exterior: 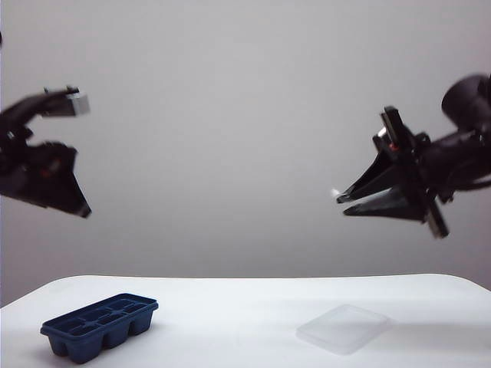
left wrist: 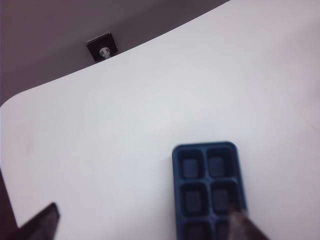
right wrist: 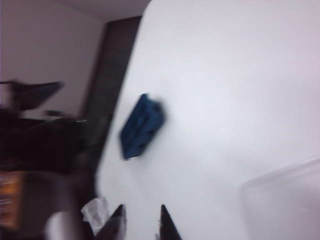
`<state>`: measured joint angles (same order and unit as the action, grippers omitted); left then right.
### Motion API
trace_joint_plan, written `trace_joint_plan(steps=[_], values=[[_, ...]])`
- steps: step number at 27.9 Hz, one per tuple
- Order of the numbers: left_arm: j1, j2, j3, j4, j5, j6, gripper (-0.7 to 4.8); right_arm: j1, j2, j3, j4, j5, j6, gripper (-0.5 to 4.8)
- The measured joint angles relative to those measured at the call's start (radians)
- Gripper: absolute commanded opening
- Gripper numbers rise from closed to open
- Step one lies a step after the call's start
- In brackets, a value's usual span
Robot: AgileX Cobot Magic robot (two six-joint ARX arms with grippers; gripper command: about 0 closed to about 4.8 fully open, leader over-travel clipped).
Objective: Pick up the ice cube tray, remove its lid, and then place both the tray and the lid back on the table.
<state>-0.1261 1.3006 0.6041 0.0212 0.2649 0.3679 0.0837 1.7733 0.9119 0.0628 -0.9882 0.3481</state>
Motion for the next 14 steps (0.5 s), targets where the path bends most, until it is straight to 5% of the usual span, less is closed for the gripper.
trace_joint_plan(steps=[6, 14], values=[[0.0, -0.219, -0.005, -0.05, -0.004, -0.095, 4.25, 0.0, -0.172, -0.001, -0.224, 0.194, -0.159, -0.09], [0.0, -0.549, -0.004, -0.175, -0.053, -0.148, 4.25, 0.0, -0.429, -0.03, -0.378, 0.285, -0.241, -0.09]])
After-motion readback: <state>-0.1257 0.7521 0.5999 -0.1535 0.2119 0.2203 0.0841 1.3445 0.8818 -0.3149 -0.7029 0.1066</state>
